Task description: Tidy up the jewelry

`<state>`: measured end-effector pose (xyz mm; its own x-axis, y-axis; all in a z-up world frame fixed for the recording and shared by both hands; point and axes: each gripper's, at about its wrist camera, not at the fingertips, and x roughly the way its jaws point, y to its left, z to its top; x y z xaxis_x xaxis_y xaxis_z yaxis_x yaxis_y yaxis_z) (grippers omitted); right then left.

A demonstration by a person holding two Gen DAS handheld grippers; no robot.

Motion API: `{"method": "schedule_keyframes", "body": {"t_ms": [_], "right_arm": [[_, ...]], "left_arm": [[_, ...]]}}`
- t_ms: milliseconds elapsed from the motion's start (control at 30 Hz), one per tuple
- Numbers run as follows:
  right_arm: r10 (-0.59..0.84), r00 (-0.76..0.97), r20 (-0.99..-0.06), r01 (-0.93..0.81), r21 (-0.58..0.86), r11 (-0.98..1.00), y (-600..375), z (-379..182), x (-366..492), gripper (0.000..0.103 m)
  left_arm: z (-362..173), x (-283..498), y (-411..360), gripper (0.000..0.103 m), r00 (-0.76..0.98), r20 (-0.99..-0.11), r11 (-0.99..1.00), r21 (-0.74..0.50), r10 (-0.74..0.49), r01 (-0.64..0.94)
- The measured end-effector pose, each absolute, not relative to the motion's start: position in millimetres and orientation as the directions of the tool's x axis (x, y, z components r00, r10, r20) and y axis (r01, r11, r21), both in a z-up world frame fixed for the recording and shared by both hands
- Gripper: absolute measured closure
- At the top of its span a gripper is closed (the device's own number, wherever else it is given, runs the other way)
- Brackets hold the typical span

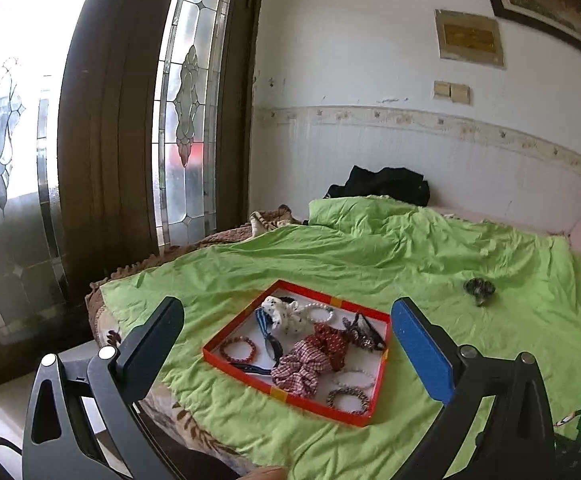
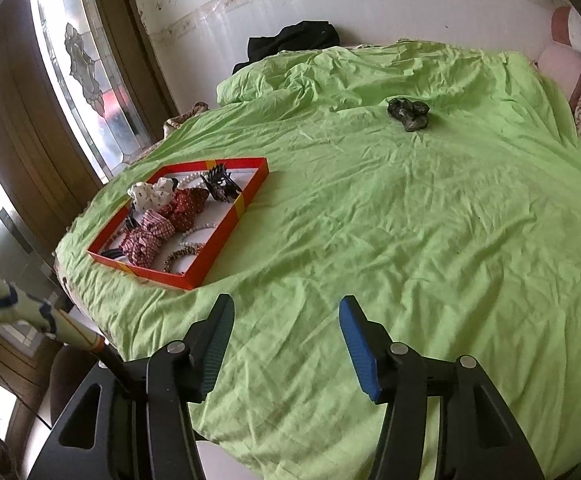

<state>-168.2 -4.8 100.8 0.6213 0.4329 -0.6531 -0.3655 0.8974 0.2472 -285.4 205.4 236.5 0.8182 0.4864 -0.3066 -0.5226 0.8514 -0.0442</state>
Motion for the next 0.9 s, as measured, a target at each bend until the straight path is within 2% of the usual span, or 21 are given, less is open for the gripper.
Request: {"method": "schedule_keyframes", "body": {"t_ms": [367,567,900], "right_arm": [[0.364,0.638,-0.679,-0.334,0.182,0.925,1,93,-168,0.042],[0.346,0.638,-0.688,-0.332,0.16,0.93,6,89,-167,0.04],[0.315,0.625,-0.714,-0.334,0.12,0.935,18,81,-165,0.038]], "left_arm": [[201,-258,203,0.0,0.803,-0.453,0.9,-0.001,0.388,-0.435],[173,-241,201,0.0,0.75,-0.571,0.917,0.01,0.333,-0.4],[141,-227,219,0.0,0.654,-0.67,0.892,0.027,0.35,-0.451]]}}
